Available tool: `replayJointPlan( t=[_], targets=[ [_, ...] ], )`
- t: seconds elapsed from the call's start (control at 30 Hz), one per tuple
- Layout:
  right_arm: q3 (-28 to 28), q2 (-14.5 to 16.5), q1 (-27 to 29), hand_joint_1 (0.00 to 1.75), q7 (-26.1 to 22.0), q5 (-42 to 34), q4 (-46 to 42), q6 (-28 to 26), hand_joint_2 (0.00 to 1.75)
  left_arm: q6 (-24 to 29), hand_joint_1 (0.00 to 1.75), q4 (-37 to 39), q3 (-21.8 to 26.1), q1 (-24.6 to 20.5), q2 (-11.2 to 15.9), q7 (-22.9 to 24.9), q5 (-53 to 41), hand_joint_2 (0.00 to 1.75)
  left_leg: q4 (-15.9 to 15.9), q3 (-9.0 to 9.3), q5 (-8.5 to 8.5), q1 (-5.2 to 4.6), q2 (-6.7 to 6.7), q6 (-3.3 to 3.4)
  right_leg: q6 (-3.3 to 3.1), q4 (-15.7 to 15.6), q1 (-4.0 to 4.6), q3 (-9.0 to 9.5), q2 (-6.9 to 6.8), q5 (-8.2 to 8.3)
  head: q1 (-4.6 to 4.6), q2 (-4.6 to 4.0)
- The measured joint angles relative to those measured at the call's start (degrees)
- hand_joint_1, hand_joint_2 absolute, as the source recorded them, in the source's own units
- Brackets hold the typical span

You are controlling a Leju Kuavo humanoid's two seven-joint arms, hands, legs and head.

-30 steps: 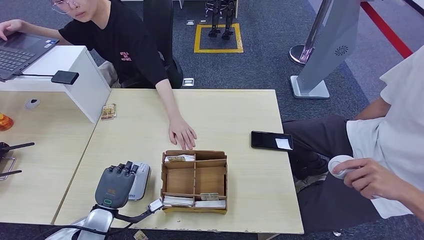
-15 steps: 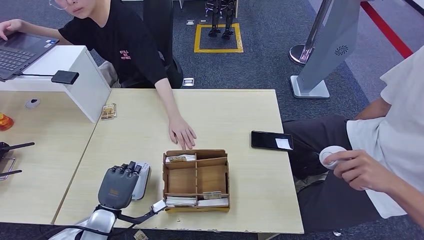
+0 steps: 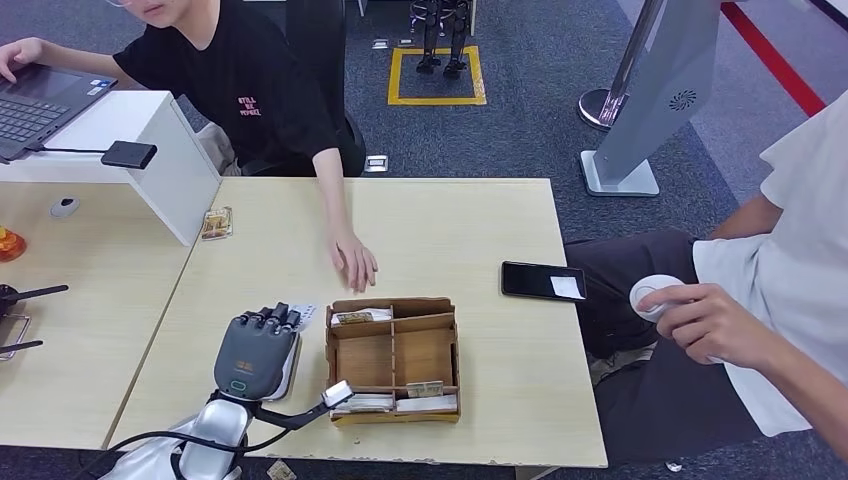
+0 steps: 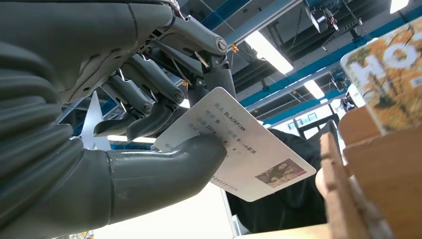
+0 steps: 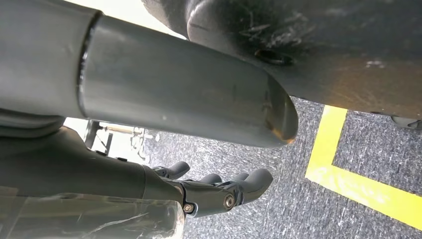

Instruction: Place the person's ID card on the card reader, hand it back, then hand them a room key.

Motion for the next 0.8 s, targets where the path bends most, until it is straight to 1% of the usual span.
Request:
replayJointPlan(
  t=[0.13, 0.33, 0.57, 0.8],
  targets=[
    [0.0, 0.0, 0.0, 0.00, 0.0, 0.0, 0.0, -0.1, 0.00, 0.1, 1.75, 0.4, 0.7, -0.5, -1.1, -0.7, 0.0, 1.75, 0.0, -0.01, 0.00, 0.00, 0.00, 0.00, 0.00, 0.0, 0.00, -0.01, 0.00, 0.00, 0.01, 0.00],
    [0.0, 0.0, 0.0, 0.00, 0.1, 0.0, 0.0, -0.3, 0.00, 0.9, 1.75, 1.1, 3.0, -1.0, -3.0, -3.4, 0.0, 1.75, 0.0, -0.02, 0.00, 0.00, 0.01, 0.00, 0.00, 0.0, 0.00, -0.04, 0.01, 0.00, 0.00, 0.00],
    [0.8, -0.1, -0.1, 0.00, 0.3, 0.0, 0.2, -1.0, 0.00, 1.4, 1.75, 2.6, 7.3, -3.0, -6.4, -7.2, 0.0, 1.75, 0.0, -0.03, 0.00, 0.00, 0.08, 0.00, 0.01, 0.0, 0.00, -0.06, 0.08, 0.02, 0.00, 0.00],
    [2.1, -0.3, -0.2, 0.00, 0.4, 0.0, 0.8, -1.4, 0.00, 1.2, 1.75, 6.1, 11.7, -6.0, -10.2, -9.9, 0.0, 1.75, 0.0, -0.03, 0.01, 0.00, 0.08, 0.00, 0.01, 0.0, 0.00, -0.06, 0.09, 0.03, -0.01, 0.00]
  ],
)
